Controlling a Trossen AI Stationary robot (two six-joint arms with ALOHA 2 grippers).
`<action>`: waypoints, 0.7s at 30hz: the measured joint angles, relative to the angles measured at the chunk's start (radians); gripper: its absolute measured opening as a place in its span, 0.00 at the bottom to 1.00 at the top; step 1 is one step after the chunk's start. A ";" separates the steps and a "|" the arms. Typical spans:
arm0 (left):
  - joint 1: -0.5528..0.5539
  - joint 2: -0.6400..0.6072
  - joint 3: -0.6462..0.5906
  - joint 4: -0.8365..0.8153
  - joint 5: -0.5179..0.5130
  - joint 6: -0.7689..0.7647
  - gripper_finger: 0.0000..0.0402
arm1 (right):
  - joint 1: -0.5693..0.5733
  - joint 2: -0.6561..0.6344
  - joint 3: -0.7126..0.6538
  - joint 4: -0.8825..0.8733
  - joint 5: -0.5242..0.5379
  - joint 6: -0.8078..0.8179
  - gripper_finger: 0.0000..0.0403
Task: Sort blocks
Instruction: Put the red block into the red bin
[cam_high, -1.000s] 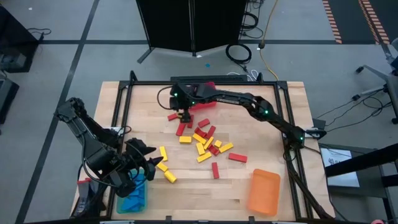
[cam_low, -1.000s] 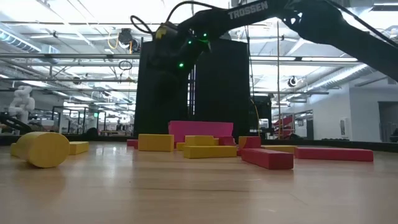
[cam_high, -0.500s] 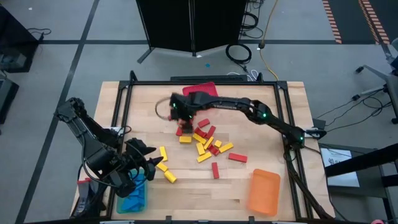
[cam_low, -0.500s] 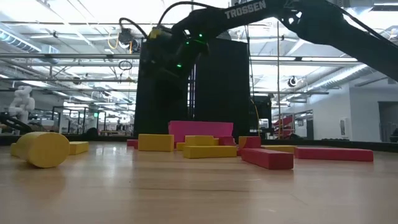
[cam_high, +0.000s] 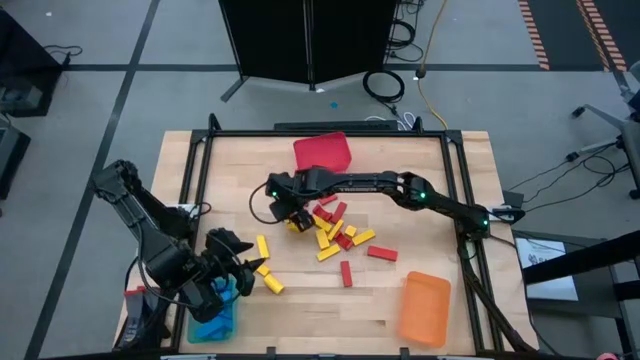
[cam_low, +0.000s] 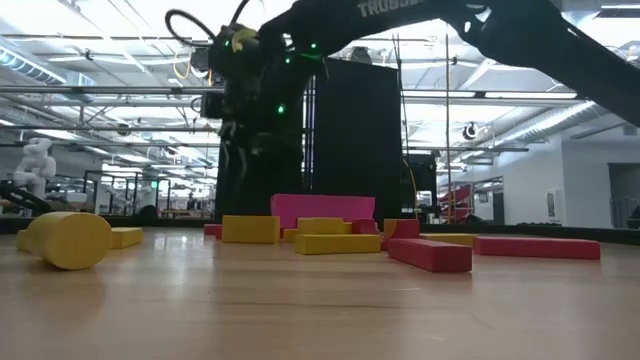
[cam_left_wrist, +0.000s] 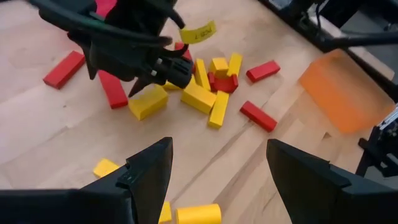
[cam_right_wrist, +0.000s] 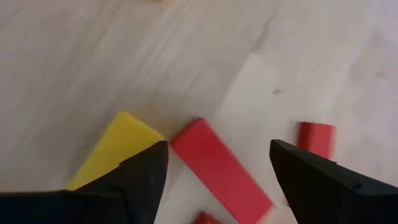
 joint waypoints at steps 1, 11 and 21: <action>0.000 0.008 0.000 0.008 0.006 0.000 0.66 | -0.001 0.006 0.000 -0.002 -0.003 -0.003 0.69; 0.000 0.034 0.000 0.033 0.040 0.000 0.66 | -0.033 0.062 -0.002 -0.017 0.005 -0.062 0.69; 0.000 0.032 0.000 0.034 0.039 -0.001 0.66 | -0.047 0.074 -0.009 0.010 -0.001 -0.074 0.46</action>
